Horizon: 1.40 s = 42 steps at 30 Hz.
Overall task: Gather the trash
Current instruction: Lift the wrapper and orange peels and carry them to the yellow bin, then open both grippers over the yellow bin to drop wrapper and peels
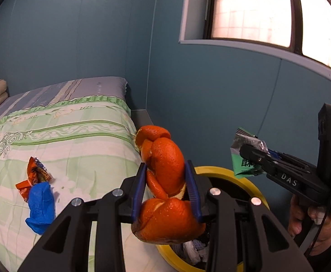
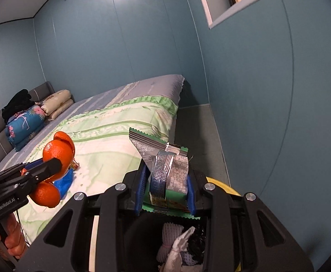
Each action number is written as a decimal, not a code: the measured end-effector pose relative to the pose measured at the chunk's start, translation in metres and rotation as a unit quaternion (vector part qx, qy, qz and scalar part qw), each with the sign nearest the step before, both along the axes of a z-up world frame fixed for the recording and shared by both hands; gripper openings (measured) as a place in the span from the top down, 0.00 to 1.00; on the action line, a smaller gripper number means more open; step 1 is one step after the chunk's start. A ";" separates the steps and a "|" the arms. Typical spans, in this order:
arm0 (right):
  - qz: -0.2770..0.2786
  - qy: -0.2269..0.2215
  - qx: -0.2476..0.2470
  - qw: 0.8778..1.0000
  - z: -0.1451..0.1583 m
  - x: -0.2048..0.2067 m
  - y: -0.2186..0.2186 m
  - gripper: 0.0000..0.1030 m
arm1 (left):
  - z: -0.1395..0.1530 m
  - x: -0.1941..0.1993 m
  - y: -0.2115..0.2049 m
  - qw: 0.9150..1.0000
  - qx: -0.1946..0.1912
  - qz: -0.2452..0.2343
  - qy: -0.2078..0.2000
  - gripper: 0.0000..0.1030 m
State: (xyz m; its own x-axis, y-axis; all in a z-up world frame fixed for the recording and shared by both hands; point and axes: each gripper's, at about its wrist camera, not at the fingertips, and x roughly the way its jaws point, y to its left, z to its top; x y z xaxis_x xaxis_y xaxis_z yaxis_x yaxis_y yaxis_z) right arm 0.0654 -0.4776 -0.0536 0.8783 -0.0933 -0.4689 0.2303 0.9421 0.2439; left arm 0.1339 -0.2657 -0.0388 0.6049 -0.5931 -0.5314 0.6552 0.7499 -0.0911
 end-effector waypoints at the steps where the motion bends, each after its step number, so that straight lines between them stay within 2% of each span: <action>1: 0.000 0.003 0.001 1.000 -0.002 0.000 -0.001 0.73 | -0.002 -0.001 -0.002 1.000 0.003 -0.002 -0.001 0.68; 13: -0.010 0.033 0.022 0.999 -0.027 -0.004 -0.013 0.72 | -0.028 -0.010 -0.030 0.999 0.032 -0.034 0.019 0.68; 25: -0.012 0.053 0.034 0.998 -0.042 0.007 -0.019 0.71 | -0.045 -0.012 -0.042 0.997 0.041 -0.058 0.041 0.67; 31: -0.015 0.062 0.039 0.997 -0.048 0.007 -0.021 0.69 | -0.047 -0.011 -0.042 0.996 0.040 -0.059 0.045 0.66; 32: -0.015 0.062 0.040 0.997 -0.048 0.008 -0.022 0.65 | -0.046 -0.011 -0.042 0.997 0.037 -0.059 0.044 0.66; 33: -0.017 0.061 0.043 0.997 -0.048 0.008 -0.023 0.59 | -0.045 -0.011 -0.040 0.997 0.034 -0.057 0.043 0.62; 36: -0.028 0.059 0.046 0.997 -0.048 0.007 -0.025 0.54 | -0.042 -0.010 -0.038 0.997 0.025 -0.054 0.042 0.49; 38: -0.032 0.056 0.048 0.997 -0.047 0.005 -0.026 0.53 | -0.040 -0.009 -0.034 0.998 0.022 -0.047 0.039 0.44; 42: -0.036 0.050 0.048 0.997 -0.044 0.004 -0.027 0.49 | -0.038 -0.002 -0.025 0.998 0.015 -0.034 0.042 0.42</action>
